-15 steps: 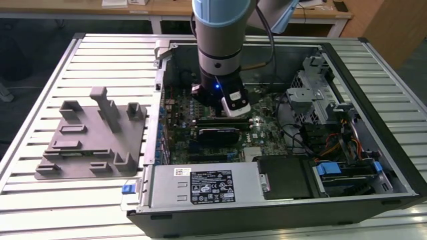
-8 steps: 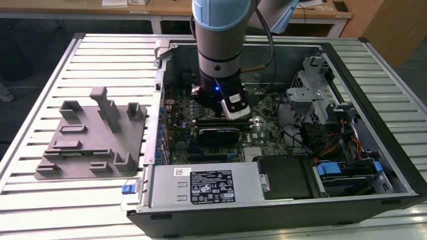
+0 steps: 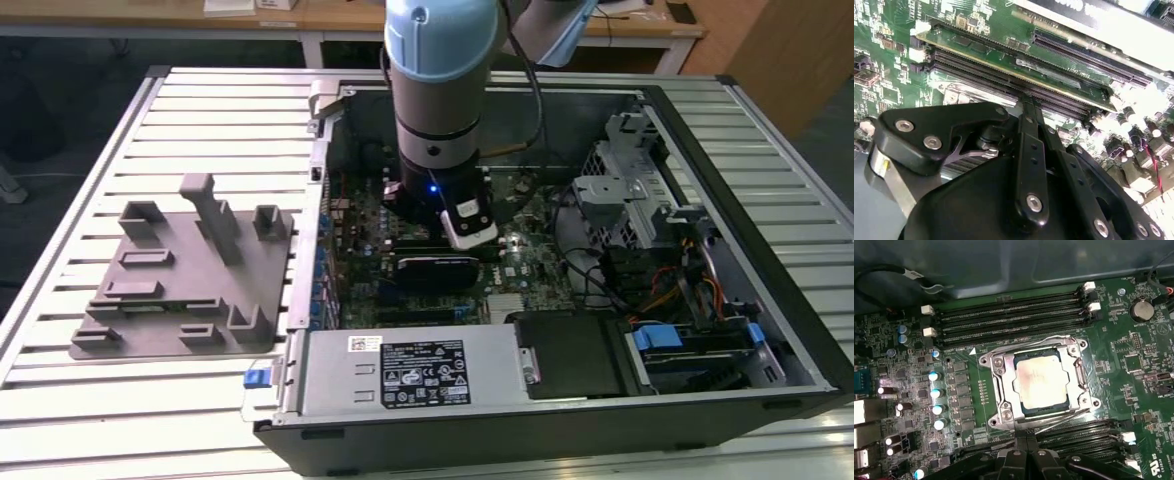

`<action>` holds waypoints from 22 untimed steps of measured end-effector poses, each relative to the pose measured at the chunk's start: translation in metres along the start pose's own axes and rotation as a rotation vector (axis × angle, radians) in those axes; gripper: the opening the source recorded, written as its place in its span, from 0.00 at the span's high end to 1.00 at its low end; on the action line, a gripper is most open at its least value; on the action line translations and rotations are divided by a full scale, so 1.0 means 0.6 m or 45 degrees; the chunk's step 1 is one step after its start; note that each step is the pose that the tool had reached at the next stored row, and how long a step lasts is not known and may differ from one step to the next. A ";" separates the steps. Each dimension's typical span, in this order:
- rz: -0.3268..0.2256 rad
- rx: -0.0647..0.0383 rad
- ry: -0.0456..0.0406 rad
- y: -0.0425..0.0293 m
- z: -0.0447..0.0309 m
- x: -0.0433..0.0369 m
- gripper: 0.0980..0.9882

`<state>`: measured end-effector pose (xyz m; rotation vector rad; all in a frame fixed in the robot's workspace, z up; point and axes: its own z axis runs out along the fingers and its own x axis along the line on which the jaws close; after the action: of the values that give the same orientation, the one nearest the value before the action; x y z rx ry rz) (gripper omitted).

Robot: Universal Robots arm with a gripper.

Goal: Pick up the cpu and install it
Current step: 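Install the second cpu locking lever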

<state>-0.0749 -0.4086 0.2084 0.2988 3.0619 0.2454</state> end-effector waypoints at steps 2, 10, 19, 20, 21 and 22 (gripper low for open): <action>0.000 -0.001 0.000 0.003 -0.015 -0.001 0.99; 0.000 -0.001 0.000 0.012 -0.074 -0.003 0.99; 0.000 -0.001 -0.001 0.014 -0.081 -0.003 0.99; 0.000 -0.001 -0.001 0.013 -0.080 -0.003 0.99; 0.000 -0.001 -0.001 0.013 -0.079 -0.003 0.99; 0.000 -0.001 -0.001 0.013 -0.078 -0.003 0.99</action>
<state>-0.0749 -0.4085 0.2557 0.2986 3.0608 0.2467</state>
